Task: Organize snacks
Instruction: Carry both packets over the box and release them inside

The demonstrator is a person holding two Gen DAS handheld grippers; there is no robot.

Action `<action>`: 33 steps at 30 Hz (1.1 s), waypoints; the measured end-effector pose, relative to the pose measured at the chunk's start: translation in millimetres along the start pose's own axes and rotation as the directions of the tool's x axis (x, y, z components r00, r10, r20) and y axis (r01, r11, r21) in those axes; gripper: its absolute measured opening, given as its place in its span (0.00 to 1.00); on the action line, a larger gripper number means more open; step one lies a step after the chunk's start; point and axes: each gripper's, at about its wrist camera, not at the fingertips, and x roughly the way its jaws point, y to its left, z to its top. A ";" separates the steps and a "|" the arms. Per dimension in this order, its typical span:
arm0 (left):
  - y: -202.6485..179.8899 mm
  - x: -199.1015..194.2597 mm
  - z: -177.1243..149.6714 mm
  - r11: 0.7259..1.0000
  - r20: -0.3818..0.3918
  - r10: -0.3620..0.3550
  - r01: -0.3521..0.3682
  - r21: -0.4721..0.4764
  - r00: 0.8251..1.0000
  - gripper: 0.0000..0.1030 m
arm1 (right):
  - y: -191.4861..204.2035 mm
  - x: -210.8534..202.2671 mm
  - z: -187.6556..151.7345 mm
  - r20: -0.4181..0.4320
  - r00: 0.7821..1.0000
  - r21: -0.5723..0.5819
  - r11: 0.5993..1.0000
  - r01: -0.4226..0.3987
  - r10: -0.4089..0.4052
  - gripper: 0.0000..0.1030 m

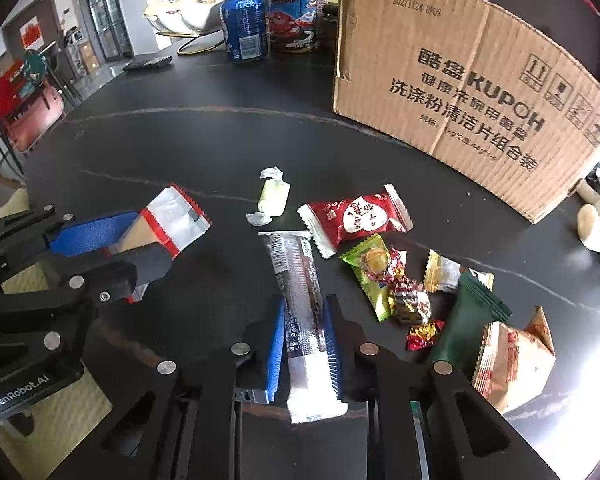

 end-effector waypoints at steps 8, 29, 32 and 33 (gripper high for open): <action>-4.7 -8.1 1.7 1.000 0.018 -0.005 0.005 0.017 1.000 0.32 | -5.3 -24.0 -13.5 0.072 0.997 0.114 0.993 -0.024 0.016 0.18; -38.8 -63.4 84.4 0.992 0.178 -0.073 0.053 0.113 0.981 0.32 | -41.6 -126.0 22.7 0.368 0.924 0.254 0.967 0.003 -0.100 0.18; -43.4 -70.7 100.6 0.991 0.210 -0.068 0.041 0.130 0.975 0.32 | -49.0 -137.0 32.6 0.401 0.909 0.271 0.963 0.001 -0.113 0.18; -45.6 -73.4 107.0 0.990 0.221 -0.069 0.039 0.137 0.973 0.32 | -51.8 -141.8 36.5 0.413 0.902 0.277 0.961 0.005 -0.124 0.18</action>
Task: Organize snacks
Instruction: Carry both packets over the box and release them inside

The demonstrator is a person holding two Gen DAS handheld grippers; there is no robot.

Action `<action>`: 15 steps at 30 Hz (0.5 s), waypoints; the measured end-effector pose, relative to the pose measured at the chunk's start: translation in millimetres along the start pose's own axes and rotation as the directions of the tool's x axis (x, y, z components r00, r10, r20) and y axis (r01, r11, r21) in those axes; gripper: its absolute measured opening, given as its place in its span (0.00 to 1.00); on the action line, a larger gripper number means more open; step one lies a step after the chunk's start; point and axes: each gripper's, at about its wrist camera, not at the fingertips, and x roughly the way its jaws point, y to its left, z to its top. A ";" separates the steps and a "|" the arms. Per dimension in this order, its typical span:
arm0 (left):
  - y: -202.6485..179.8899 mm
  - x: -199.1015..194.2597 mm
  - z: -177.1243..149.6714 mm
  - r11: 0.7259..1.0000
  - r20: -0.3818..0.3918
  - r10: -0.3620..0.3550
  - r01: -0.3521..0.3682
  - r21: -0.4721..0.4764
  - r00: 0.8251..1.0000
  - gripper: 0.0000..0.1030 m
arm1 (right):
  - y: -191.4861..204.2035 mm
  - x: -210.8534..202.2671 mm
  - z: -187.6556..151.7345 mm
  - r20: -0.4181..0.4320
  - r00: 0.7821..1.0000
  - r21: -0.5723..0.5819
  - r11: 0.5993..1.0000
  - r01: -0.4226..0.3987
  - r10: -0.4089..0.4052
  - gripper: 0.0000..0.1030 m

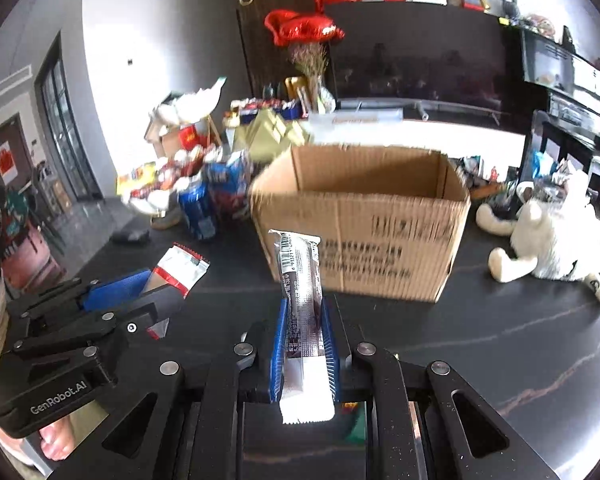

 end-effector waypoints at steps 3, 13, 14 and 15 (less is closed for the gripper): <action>-3.9 -1.0 14.2 1.000 0.016 -0.004 0.003 0.017 1.000 0.32 | -4.3 -4.3 14.4 0.030 1.000 0.013 1.000 0.002 -0.002 0.18; -12.8 6.3 66.1 0.997 0.062 0.000 -0.004 0.071 0.998 0.32 | -19.7 -6.2 57.7 0.081 0.997 0.034 0.999 0.010 -0.013 0.18; -12.8 7.8 68.9 0.997 0.061 -0.002 -0.002 0.074 0.998 0.32 | -21.4 -4.8 61.0 0.082 0.997 0.037 0.999 0.012 -0.015 0.18; -13.0 11.6 73.8 0.997 0.058 -0.003 -0.001 0.077 0.998 0.32 | -23.6 -2.0 65.4 0.080 0.997 0.038 0.999 0.010 -0.014 0.18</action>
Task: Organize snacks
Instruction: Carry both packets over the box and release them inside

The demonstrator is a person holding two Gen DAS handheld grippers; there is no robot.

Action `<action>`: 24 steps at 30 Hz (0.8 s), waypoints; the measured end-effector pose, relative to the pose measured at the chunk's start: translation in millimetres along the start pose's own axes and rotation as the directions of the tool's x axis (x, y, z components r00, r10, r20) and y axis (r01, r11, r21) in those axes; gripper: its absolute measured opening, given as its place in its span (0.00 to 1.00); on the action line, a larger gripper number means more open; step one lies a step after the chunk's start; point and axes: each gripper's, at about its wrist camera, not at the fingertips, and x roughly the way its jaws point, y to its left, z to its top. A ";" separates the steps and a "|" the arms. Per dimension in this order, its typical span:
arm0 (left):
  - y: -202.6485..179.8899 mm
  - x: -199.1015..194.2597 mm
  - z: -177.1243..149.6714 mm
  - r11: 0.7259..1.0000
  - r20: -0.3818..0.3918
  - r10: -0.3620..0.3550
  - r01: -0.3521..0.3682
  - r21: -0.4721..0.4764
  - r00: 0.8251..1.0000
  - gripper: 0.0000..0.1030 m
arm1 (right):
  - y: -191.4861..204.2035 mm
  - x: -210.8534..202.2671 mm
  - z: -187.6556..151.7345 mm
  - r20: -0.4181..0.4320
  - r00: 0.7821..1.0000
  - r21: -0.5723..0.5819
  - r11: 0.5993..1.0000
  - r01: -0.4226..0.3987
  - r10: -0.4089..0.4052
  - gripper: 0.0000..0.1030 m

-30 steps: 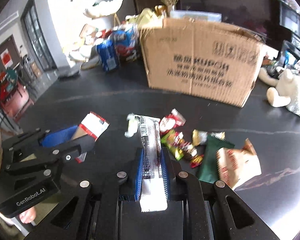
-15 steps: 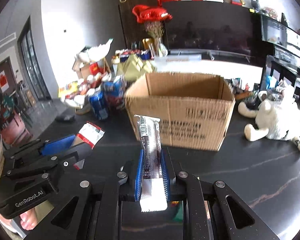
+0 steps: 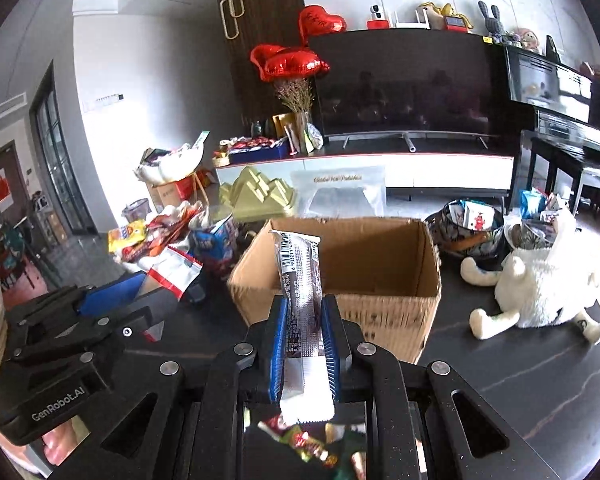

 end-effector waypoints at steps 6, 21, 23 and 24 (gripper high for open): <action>1.7 22.8 14.9 1.000 -0.021 -0.006 0.006 0.011 1.000 0.32 | -10.1 19.5 14.9 -0.018 1.000 -0.006 1.000 0.005 -0.005 0.18; 23.1 108.6 52.5 0.999 -0.073 -0.031 0.028 -0.040 0.997 0.36 | -39.7 92.7 46.8 -0.080 0.996 0.010 0.999 0.032 -0.031 0.19; 25.1 112.9 54.7 0.999 -0.066 -0.006 0.003 -0.037 0.998 0.51 | -43.0 99.4 48.8 -0.080 0.995 0.014 0.998 0.054 -0.052 0.22; 25.7 112.8 54.0 0.999 -0.065 0.003 -0.006 -0.036 0.998 0.51 | -45.2 101.6 49.3 -0.082 0.995 0.020 0.998 0.064 -0.063 0.34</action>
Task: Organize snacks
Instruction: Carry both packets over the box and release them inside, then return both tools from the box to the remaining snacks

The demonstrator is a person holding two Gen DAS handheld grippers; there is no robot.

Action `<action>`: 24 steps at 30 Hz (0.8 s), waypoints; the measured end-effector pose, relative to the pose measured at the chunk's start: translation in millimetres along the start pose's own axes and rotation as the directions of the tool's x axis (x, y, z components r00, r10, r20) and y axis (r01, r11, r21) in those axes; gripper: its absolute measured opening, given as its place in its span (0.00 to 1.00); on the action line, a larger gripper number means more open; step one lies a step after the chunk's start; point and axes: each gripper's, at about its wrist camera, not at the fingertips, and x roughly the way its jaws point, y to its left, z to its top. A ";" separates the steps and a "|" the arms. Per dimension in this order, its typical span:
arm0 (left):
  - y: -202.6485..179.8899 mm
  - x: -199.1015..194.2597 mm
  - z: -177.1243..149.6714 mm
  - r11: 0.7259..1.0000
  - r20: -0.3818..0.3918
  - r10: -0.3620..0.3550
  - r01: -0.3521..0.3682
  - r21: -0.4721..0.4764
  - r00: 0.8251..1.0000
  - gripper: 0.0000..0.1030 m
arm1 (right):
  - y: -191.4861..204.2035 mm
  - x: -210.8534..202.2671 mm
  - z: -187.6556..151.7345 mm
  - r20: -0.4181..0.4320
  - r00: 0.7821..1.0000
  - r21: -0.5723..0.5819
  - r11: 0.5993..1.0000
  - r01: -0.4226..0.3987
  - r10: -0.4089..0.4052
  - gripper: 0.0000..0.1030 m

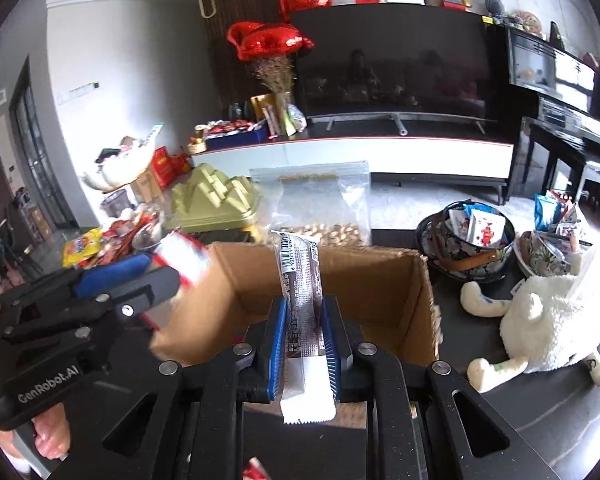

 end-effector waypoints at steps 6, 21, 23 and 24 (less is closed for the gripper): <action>4.4 -16.9 -15.2 1.000 0.007 0.031 -0.031 -0.003 1.000 0.58 | 3.9 -11.6 -8.4 0.018 0.999 -0.008 0.999 0.032 -0.032 0.41; 10.0 -91.8 -77.2 0.996 0.046 0.089 -0.089 0.009 0.995 0.62 | 45.8 -60.4 -70.4 0.030 0.999 -0.053 0.998 -0.035 0.036 0.41; 12.7 -95.3 -86.2 0.995 0.038 0.099 -0.099 0.002 0.994 0.62 | 51.6 -62.4 -80.4 0.023 0.999 -0.053 0.998 -0.038 0.039 0.41; 15.3 -97.4 -92.3 0.995 0.033 0.100 -0.099 -0.010 0.994 0.62 | 53.4 -62.8 -83.8 0.020 0.999 -0.052 0.998 -0.037 0.038 0.41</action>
